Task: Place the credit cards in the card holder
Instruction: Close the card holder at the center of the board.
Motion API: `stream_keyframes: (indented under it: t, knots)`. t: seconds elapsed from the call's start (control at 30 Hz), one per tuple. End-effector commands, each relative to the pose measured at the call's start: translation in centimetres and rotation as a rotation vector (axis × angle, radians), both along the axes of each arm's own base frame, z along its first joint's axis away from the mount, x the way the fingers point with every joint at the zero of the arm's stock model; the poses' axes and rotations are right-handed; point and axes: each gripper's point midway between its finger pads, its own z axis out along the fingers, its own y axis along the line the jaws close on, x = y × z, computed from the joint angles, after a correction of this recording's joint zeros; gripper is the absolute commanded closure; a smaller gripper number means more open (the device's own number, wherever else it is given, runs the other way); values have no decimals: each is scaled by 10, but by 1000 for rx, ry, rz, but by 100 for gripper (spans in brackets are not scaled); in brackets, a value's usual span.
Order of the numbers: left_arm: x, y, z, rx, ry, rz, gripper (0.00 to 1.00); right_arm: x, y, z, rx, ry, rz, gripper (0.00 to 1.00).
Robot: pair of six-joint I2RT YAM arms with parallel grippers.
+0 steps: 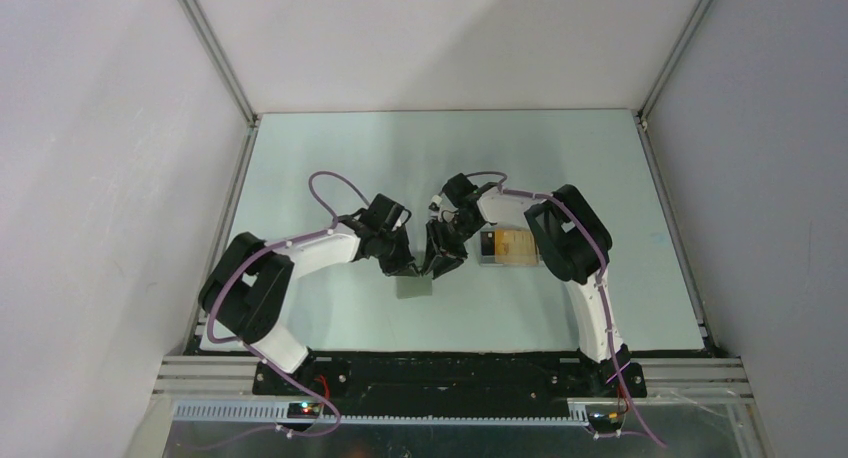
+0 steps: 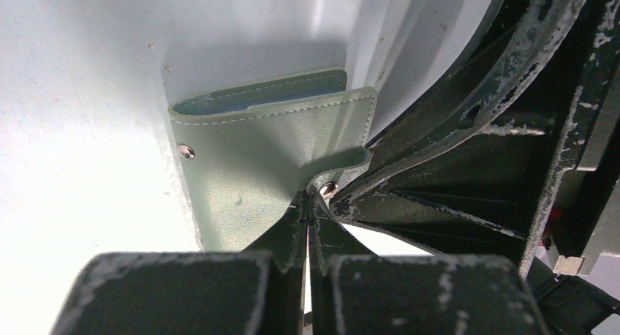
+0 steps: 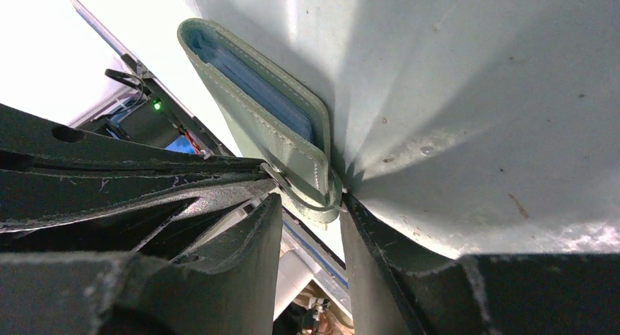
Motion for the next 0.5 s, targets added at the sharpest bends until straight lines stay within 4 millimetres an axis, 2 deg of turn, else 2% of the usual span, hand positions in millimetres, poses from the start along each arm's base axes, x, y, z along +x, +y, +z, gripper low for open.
stream_keyframes:
  t: [0.0, 0.17, 0.47]
  knots:
    - [4, 1, 10, 16, -42, -9, 100, 6, -17, -28, -140, -99, 4, 59]
    - [6, 3, 11, 27, -51, -7, 100, 9, -16, -24, -143, -124, -5, 59]
    - [5, 6, 3, 58, -33, -12, 100, 9, -14, -34, -163, -129, -6, 59]
